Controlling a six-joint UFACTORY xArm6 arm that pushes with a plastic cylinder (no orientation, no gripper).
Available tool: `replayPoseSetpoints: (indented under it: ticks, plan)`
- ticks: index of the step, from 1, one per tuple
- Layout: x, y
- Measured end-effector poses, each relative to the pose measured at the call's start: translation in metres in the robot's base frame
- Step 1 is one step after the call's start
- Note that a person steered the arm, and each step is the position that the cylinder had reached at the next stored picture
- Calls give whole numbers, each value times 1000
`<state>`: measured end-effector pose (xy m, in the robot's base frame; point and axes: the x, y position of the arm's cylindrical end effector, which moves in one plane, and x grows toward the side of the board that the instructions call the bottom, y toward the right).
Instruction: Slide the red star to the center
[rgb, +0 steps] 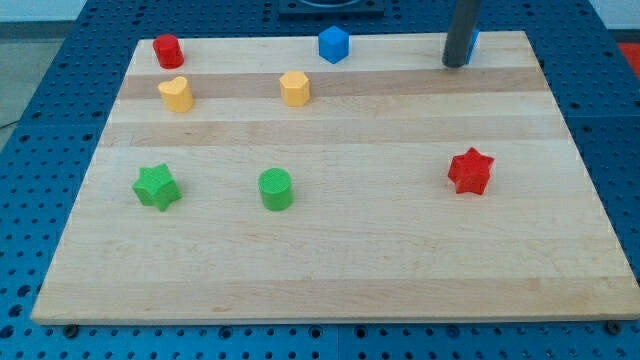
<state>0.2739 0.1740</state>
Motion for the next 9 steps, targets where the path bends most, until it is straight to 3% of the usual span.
replayPoseSetpoints:
  ticks: [1,5,6,8,9]
  plan:
    - [32,0]
    - [50,-34]
    - [66,-12]
    - [128,111]
    - [171,112]
